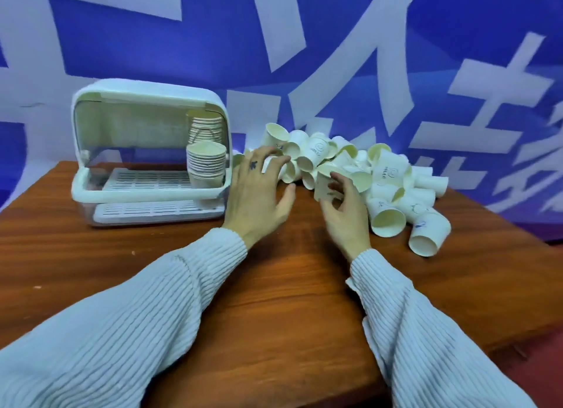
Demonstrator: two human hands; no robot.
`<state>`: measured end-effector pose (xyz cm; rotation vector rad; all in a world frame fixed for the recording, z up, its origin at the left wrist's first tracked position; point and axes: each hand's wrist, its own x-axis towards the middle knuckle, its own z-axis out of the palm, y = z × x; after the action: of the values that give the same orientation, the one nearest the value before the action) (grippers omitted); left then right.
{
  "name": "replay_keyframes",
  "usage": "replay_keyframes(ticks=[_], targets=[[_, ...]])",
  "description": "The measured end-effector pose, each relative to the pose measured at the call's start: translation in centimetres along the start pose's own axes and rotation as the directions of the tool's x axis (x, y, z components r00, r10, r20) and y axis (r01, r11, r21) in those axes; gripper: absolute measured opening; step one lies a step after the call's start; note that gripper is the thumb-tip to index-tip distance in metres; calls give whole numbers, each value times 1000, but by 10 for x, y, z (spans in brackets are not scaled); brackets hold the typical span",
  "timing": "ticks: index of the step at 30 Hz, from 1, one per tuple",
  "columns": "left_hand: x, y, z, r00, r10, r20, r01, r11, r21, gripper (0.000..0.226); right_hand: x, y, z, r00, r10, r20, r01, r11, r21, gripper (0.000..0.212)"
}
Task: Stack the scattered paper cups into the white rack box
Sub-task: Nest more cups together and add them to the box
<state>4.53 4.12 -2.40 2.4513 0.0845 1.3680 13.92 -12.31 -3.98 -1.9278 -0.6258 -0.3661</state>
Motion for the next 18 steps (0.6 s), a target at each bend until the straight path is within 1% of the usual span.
replay_keyframes(ticks=[2,4,6,7,9,10,12,14,15,16,18], targets=[[-10,30,25,985,1,175,15,995,-95,51,-2,16,-29,995,-4,-101,-9,992,-124,45],[-21,56,51,948,15,319,22,994,-110,54,-6,31,-60,974,-25,-225,-37,963,-267,43],[-27,75,74,906,38,421,9,994,-109,56,-13,46,-89,947,-53,-317,-69,930,-362,44],[-27,82,85,885,47,463,4,994,-109,57,-15,56,-101,942,-59,-331,-80,917,-390,45],[-25,94,104,854,54,517,4,994,-111,59,-17,78,-123,951,-7,-310,-130,898,-420,51],[-22,99,112,849,53,525,9,993,-116,60,-17,87,-133,950,44,-309,-173,899,-403,56],[-15,107,128,847,31,530,42,991,-125,63,-15,100,-148,922,167,-350,-273,921,-278,62],[-7,113,141,828,-45,558,144,981,-134,72,-12,108,-156,872,340,-351,-396,913,-98,73],[-3,117,147,809,-90,581,209,968,-142,76,-10,111,-156,847,419,-327,-458,888,-49,79],[-1,120,153,788,-130,602,272,950,-151,78,-10,112,-155,827,474,-303,-509,859,-47,83],[0,128,162,755,-195,626,370,915,-162,74,-9,113,-152,818,501,-283,-549,827,-123,82]])
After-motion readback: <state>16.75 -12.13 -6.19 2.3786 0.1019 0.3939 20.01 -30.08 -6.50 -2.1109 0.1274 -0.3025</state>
